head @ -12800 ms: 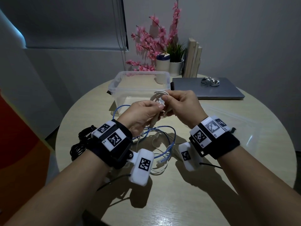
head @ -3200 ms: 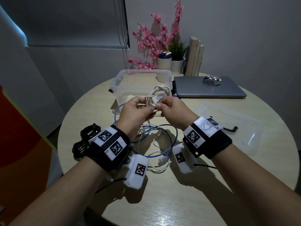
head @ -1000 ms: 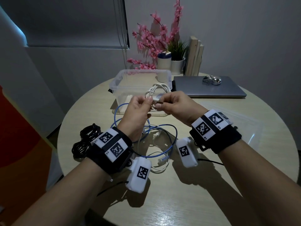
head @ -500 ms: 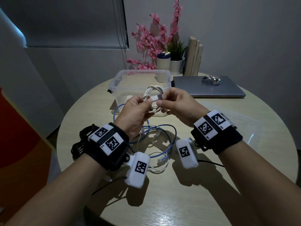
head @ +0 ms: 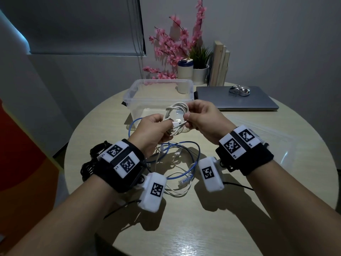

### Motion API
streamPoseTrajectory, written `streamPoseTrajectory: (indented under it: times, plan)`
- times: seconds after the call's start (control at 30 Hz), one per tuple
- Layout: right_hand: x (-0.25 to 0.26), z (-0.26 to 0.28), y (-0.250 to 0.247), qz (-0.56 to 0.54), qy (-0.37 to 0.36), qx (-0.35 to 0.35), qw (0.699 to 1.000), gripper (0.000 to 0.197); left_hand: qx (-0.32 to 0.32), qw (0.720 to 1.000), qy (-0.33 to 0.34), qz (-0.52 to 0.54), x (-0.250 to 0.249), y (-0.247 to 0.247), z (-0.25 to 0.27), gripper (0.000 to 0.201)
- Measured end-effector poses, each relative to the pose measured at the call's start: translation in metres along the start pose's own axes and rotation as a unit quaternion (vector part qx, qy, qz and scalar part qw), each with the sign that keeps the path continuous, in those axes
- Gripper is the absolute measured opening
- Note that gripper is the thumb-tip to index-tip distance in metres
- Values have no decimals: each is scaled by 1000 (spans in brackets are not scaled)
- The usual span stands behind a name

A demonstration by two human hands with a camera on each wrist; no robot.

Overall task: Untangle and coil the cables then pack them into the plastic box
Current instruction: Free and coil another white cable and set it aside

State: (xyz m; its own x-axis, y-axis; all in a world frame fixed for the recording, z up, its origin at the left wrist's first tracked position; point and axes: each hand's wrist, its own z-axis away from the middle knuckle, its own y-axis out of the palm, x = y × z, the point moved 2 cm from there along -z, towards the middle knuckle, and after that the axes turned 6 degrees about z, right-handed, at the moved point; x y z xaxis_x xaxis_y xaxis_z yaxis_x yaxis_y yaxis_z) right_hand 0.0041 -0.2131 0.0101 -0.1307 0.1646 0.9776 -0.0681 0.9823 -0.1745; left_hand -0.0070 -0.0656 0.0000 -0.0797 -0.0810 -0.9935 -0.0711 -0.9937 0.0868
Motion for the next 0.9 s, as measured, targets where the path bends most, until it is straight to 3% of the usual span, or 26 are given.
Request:
streamPoseTrajectory:
  times: [0.23,0.47,0.57,0.67,0.9]
  plan:
    - [-2,4,7,0,1,3,1000,19,-11,999,-41,2,0,0,-2,29]
    - [2,4,7,89,2,36,995,11,-97,994,32,31,2,1,-7,19]
    - [6,3,5,83,-4,32,996,12,-72,997,33,7,7,0,-8,17]
    - [7,3,3,46,-5,6,999,14,-16,995,47,-84,8,-2,-8,18]
    - [9,3,3,-72,11,-14,997,20,83,990,90,-72,9,10,3,26]
